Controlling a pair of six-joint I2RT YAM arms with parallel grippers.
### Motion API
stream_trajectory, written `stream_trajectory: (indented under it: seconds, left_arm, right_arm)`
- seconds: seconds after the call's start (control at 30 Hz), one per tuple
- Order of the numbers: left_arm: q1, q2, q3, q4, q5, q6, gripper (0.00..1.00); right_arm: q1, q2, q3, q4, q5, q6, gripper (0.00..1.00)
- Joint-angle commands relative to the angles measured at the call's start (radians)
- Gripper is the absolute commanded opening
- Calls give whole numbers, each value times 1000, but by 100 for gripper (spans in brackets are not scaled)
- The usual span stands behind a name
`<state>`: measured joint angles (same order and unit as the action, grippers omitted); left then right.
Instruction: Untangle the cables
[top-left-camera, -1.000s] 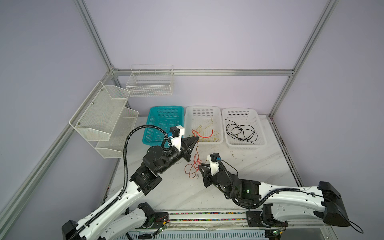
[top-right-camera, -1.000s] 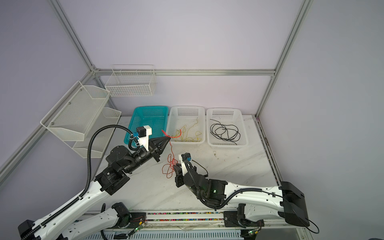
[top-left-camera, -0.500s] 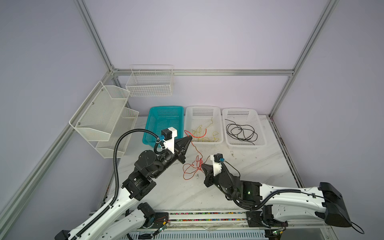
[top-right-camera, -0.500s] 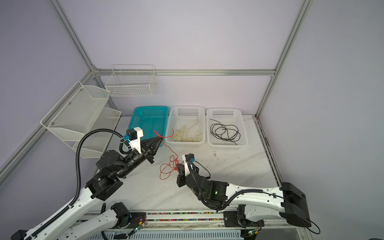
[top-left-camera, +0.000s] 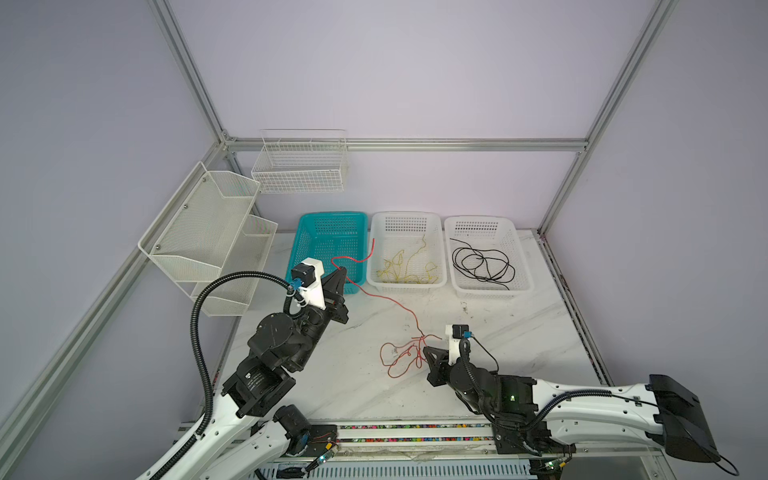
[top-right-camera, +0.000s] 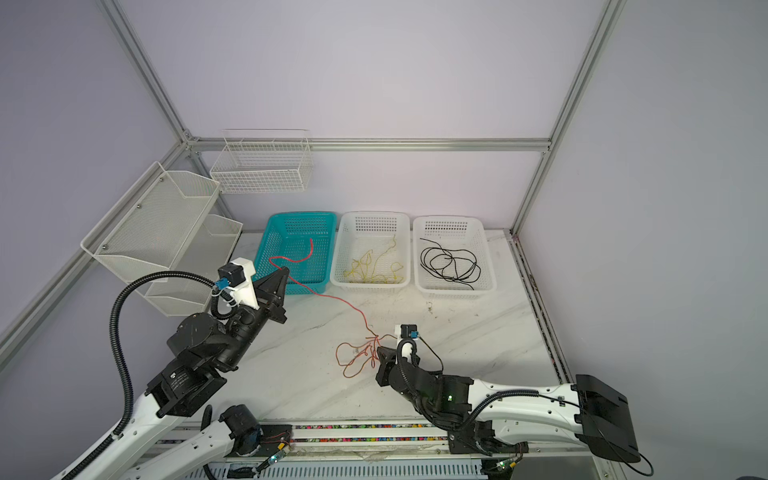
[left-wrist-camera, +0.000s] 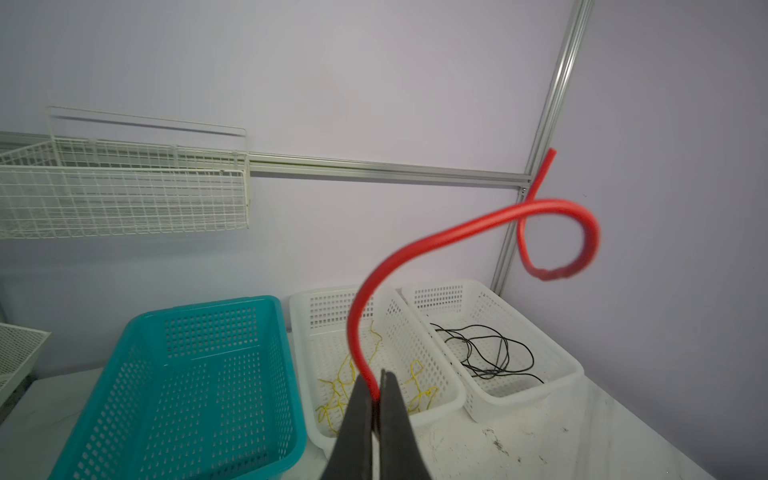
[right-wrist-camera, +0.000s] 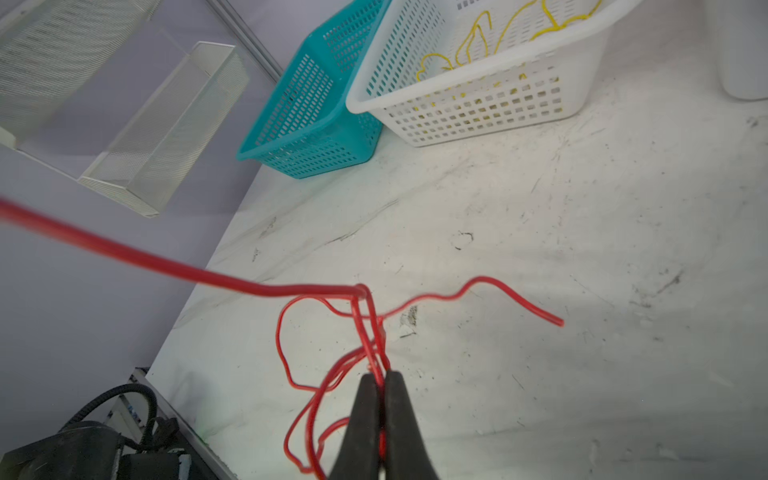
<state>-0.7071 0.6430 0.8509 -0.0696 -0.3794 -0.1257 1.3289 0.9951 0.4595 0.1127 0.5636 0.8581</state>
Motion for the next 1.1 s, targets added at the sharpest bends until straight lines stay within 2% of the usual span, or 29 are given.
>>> stream_trajectory:
  seconds: [0.0,0.13,0.37,0.47,0.67,1.07]
  left_arm:
    - [9,-10,17,54,-83,42,0]
    - [10,-2,13,53,-104,59,0]
    - [40,-2,23,69,-248,116,0]
    - [55,7,19,73,-254,112,0]
    - [92,48,22,93,-241,112,0]
    - [113,125,36,122,-187,121,0]
  right_arm:
    - [-2,-30,1,-102,19,86,0]
    - [-2,-61,1,-181,34,134,0]
    - [-13,-91,-45,-214,1,234,0]
    - [-16,-89,-40,-205,-6,210,0]
    - [-19,-53,-3,-146,-91,66,0]
    - [-20,-62,26,-117,-62,15,0]
